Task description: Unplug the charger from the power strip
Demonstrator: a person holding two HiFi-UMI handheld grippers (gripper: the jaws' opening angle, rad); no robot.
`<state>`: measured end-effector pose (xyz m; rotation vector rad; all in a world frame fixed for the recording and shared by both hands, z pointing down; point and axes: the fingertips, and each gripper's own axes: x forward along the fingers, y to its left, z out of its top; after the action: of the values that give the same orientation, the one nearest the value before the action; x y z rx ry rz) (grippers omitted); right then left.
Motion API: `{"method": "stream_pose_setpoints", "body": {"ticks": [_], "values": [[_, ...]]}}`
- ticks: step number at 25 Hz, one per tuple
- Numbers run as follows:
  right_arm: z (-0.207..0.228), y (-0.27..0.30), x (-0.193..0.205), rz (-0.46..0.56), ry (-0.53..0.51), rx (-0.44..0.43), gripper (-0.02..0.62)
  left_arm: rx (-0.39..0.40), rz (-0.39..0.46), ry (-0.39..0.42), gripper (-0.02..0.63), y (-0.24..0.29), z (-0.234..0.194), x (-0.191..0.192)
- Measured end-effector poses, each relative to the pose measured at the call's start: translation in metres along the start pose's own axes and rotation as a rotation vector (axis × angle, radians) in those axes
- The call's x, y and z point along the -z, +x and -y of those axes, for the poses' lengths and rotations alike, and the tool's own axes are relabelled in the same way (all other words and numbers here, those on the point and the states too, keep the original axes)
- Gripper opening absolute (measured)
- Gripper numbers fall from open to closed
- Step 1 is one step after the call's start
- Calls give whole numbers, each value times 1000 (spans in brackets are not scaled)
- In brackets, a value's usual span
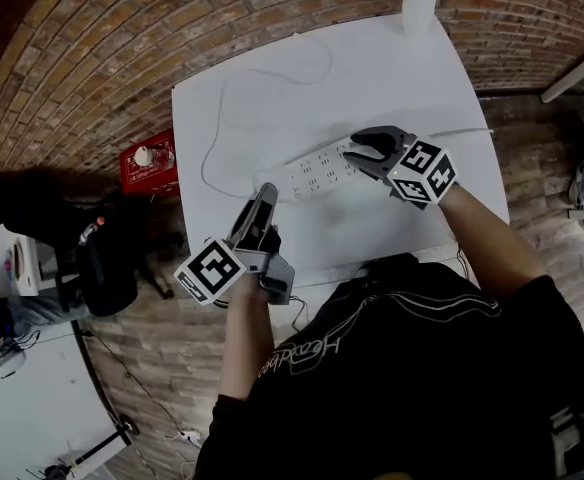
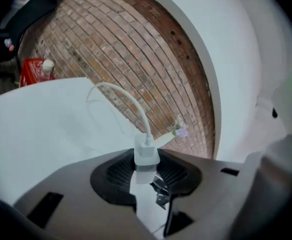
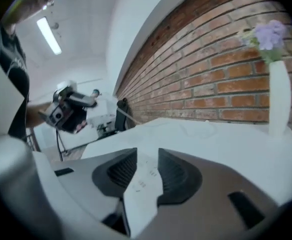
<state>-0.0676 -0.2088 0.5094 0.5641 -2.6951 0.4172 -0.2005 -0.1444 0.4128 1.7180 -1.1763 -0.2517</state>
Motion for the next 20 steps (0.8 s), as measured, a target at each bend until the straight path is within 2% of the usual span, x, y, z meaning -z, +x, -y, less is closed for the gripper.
{"method": "stream_pose_setpoints", "body": {"ticks": [2, 4, 7, 10, 13, 17, 20], "values": [[-15, -16, -22, 77, 120, 38, 29, 85, -1, -128, 135, -21, 12, 1], [-45, -30, -32, 102, 222, -2, 16, 147, -3, -168, 135, -43, 23, 2], [-94, -52, -56, 179, 362, -143, 8, 227, -9, -166, 135, -72, 34, 3], [-124, -73, -86, 303, 453, -189, -2, 248, -19, -105, 135, -91, 37, 7], [-148, -85, -93, 331, 461, -171, -3, 226, -43, -38, 135, -101, 34, 19], [-173, -97, -90, 340, 415, -152, -3, 251, -69, -52, 135, -106, 36, 33], [-183, -101, -85, 336, 397, -140, -3, 239, -82, -48, 135, -111, 36, 40]]}}
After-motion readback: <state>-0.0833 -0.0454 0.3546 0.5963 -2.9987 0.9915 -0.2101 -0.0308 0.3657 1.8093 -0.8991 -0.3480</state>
